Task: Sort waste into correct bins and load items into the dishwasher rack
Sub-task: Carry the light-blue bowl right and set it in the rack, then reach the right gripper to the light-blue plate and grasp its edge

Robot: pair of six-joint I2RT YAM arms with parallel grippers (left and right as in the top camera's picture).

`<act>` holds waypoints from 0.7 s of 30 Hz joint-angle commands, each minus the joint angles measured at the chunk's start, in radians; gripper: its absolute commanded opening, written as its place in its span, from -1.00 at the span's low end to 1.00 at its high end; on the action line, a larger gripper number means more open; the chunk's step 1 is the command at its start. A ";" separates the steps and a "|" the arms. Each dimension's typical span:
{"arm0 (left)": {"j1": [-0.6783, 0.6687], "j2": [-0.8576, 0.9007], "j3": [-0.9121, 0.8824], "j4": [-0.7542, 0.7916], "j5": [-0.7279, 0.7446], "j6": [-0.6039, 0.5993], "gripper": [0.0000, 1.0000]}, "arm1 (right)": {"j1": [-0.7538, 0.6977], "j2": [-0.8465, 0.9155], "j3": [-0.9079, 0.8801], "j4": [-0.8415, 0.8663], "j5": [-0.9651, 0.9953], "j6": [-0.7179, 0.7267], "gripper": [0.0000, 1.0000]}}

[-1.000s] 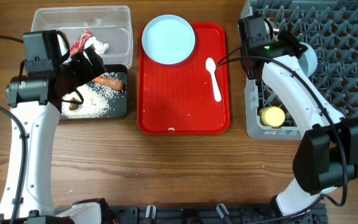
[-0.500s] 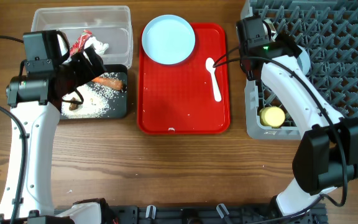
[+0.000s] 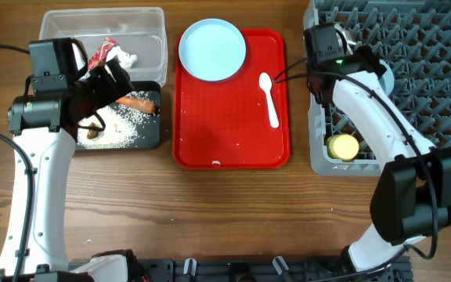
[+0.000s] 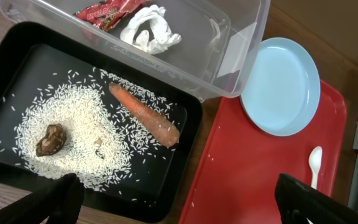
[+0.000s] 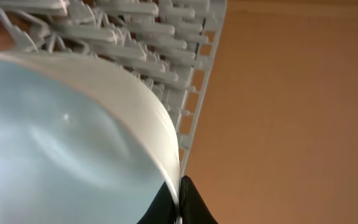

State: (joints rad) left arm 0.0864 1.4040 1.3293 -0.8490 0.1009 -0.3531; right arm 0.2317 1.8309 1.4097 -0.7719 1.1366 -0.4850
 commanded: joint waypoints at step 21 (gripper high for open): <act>0.003 -0.011 0.018 0.002 -0.009 0.006 1.00 | 0.097 0.011 -0.089 -0.029 0.065 0.040 -0.91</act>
State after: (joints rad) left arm 0.0864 1.4040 1.3293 -0.8490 0.1013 -0.3531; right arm 0.3202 1.8233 1.3430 -0.7853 1.2095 -0.4446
